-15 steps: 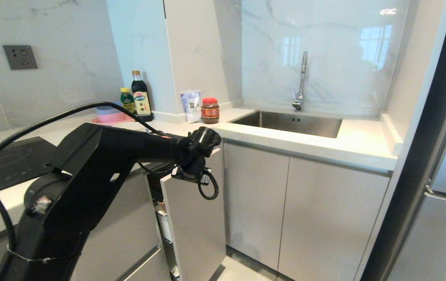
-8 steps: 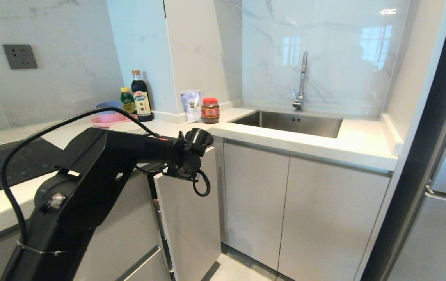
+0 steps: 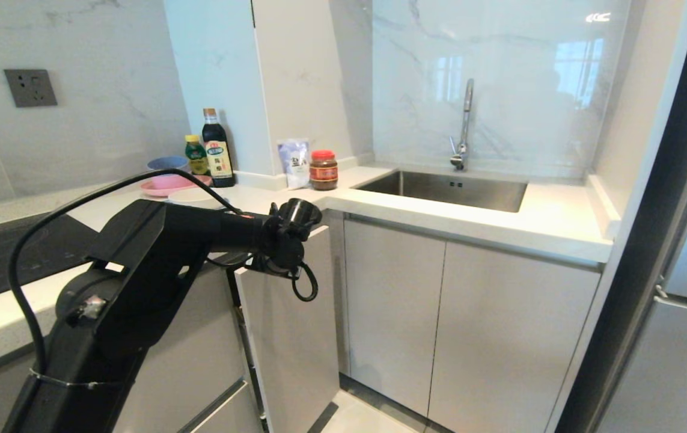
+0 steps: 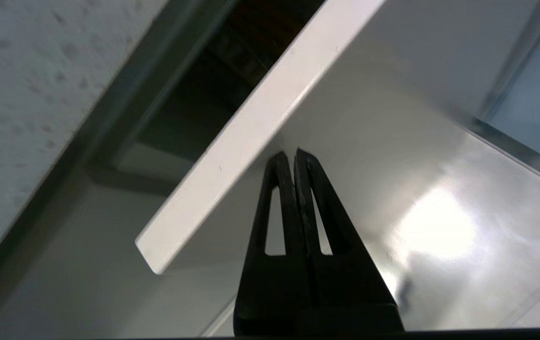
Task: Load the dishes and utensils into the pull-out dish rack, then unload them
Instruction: Close the cupboard
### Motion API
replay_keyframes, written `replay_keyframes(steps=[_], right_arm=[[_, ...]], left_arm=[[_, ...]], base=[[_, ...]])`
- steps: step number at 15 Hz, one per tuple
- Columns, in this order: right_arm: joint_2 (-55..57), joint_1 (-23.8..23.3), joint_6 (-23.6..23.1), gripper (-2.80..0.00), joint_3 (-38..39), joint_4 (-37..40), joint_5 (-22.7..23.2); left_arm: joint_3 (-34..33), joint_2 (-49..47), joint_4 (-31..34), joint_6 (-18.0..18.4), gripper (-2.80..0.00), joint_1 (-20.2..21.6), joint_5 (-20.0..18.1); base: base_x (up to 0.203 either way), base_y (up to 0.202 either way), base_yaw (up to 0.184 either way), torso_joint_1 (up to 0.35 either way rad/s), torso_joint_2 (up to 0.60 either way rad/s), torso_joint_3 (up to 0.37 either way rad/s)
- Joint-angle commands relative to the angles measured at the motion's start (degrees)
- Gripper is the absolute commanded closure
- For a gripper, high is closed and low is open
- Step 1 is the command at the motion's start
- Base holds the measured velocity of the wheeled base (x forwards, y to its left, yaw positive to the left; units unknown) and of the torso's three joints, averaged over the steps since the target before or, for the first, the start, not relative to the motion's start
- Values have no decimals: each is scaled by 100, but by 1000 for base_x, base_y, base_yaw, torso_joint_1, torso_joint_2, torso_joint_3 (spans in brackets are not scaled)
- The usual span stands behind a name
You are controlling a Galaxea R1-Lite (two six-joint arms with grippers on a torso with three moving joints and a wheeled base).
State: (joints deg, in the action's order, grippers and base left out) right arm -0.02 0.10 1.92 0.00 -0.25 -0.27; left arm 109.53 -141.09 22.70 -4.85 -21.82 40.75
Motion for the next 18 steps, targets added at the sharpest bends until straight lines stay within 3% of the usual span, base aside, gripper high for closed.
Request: replay_keyframes(steps=[1,9,18], right_arm=[[-24,8,1,0,9,-1,0],[-24,6,1,0,9,-1,-5],[-24,-1,1,0,9,-9,0]], left_arm=[[7,-15,-57,48,0,112,36],[7,-32,-345,301,0,459,38],[1,-50,-350,371,0,468,38]], base=[[0,0,0,0,0,0],[0,0,0,0,0,0],[0,0,0,0,0,0]])
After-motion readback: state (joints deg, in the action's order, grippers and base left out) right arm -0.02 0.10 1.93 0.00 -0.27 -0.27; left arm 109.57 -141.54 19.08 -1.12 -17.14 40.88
